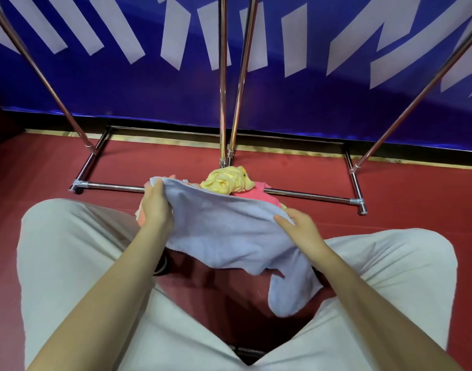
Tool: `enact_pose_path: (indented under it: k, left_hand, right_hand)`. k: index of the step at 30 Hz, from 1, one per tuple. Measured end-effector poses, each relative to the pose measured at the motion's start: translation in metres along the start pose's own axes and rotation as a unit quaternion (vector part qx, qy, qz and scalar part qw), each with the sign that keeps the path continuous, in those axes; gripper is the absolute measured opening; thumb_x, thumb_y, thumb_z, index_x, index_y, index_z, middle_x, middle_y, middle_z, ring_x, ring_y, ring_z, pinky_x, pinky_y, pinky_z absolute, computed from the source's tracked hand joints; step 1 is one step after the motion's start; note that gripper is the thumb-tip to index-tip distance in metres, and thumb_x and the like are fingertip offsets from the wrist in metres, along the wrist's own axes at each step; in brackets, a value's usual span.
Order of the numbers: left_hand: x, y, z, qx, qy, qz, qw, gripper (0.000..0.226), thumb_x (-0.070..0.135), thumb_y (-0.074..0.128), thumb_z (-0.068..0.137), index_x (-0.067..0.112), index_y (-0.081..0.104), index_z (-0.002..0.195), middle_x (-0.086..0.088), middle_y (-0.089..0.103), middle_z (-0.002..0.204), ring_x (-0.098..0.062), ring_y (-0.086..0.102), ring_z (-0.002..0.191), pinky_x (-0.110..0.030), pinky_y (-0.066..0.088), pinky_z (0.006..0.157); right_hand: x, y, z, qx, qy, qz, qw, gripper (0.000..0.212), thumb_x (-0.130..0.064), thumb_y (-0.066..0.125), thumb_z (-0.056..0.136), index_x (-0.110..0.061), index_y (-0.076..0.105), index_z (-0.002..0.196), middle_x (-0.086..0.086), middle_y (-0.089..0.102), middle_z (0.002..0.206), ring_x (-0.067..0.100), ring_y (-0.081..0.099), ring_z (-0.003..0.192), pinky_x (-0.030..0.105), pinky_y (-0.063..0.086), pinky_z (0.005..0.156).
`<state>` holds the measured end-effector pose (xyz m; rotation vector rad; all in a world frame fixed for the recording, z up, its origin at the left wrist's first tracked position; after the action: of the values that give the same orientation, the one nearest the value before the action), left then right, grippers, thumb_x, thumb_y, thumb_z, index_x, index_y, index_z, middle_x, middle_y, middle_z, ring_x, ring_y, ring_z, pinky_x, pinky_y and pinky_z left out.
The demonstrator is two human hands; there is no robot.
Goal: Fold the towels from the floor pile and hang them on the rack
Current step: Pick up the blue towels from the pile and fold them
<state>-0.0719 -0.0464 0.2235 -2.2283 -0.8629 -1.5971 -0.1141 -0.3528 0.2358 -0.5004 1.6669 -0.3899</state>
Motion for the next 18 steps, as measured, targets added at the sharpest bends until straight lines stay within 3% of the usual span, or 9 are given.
enact_pose_path:
  k: [2,4,6,8,11,14,16,18]
  left_hand:
    - [0.006,0.007,-0.010,-0.012,0.001,0.051,0.999,0.016,0.032,0.049,0.092,0.021,0.056,0.083,0.000,0.061,0.084,-0.033,0.064,0.095,-0.024,0.049,0.069]
    - [0.009,0.020,-0.028,-0.041,-0.010,0.094,0.995,0.025,0.023,0.048,0.093,0.023,0.044,0.068,0.001,0.049,0.066,-0.025,0.051,0.069,-0.013,0.041,0.053]
    - [0.002,0.034,-0.041,-0.109,-0.036,0.113,0.987,0.028,0.020,0.049,0.085,0.023,0.038,0.060,0.006,0.041,0.051,-0.017,0.032,0.057,-0.025,0.033,0.052]
    - [-0.007,0.044,-0.048,-0.165,-0.027,0.149,0.975,0.026,0.021,0.051,0.085,0.018,0.047,0.060,0.007,0.039,0.047,-0.015,0.031,0.051,-0.031,0.028,0.053]
    - [-0.014,0.057,-0.065,-0.247,0.044,0.229,0.941,0.019,0.025,0.054,0.096,0.011,0.062,0.086,0.007,0.048,0.062,-0.006,0.042,0.051,-0.020,0.038,0.052]
    - [-0.022,0.067,-0.086,-0.337,0.089,0.267,0.898,0.021,0.031,0.053,0.098,0.018,0.067,0.109,0.019,0.061,0.085,0.009,0.056,0.071,-0.009,0.043,0.067]
    - [-0.028,0.070,-0.091,-0.359,0.105,0.264,0.889,0.023,0.028,0.052,0.099,0.018,0.066,0.114,0.016,0.065,0.102,0.008,0.059,0.094,-0.006,0.042,0.082]
    - [-0.029,0.073,-0.098,-0.376,0.124,0.264,0.880,0.017,0.025,0.055,0.097,0.021,0.065,0.110,0.015,0.066,0.103,0.013,0.056,0.096,-0.005,0.040,0.086]
  right_hand:
    - [-0.012,0.000,0.001,0.010,-0.022,0.008,1.000,0.047,-0.036,0.058,0.085,0.011,0.055,0.082,0.023,0.050,0.073,0.021,0.044,0.073,0.034,0.034,0.067]
    - [-0.026,0.002,0.001,-0.002,-0.043,0.022,0.999,0.043,-0.036,0.057,0.086,0.007,0.058,0.081,0.018,0.049,0.071,0.016,0.042,0.071,0.034,0.033,0.065]
    - [-0.035,0.005,0.002,-0.008,-0.056,0.024,0.998,0.027,-0.026,0.058,0.092,-0.001,0.061,0.082,0.006,0.056,0.074,0.013,0.048,0.073,0.032,0.036,0.068]
    - [-0.041,0.008,0.003,-0.006,-0.068,0.004,0.998,0.013,-0.017,0.055,0.095,-0.010,0.065,0.089,-0.002,0.063,0.084,0.014,0.055,0.080,0.027,0.039,0.074]
    - [-0.045,0.012,0.003,-0.027,-0.078,-0.008,0.997,0.014,-0.015,0.052,0.096,-0.010,0.065,0.092,0.001,0.067,0.091,0.017,0.060,0.088,0.026,0.042,0.079]
    - [-0.048,0.013,0.004,-0.031,-0.086,0.009,0.996,0.015,-0.015,0.052,0.096,-0.014,0.066,0.095,-0.003,0.068,0.095,0.011,0.060,0.092,0.018,0.042,0.081]
    - [-0.051,0.013,0.007,-0.018,-0.091,0.021,0.995,0.016,-0.016,0.051,0.096,-0.016,0.067,0.094,-0.005,0.068,0.093,0.009,0.061,0.091,0.019,0.043,0.081]
    - [-0.051,0.013,0.011,0.004,-0.089,0.036,0.995,0.018,-0.014,0.050,0.096,-0.016,0.066,0.089,-0.007,0.067,0.089,0.008,0.060,0.088,0.021,0.044,0.080]
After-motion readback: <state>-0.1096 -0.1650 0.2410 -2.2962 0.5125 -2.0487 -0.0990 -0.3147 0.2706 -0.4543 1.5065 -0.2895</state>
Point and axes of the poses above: each hand's wrist, its own z-axis towards the middle knuckle, its own y-axis out of the palm, x = y × z, the point moved 2 cm from there along z, towards the middle knuckle
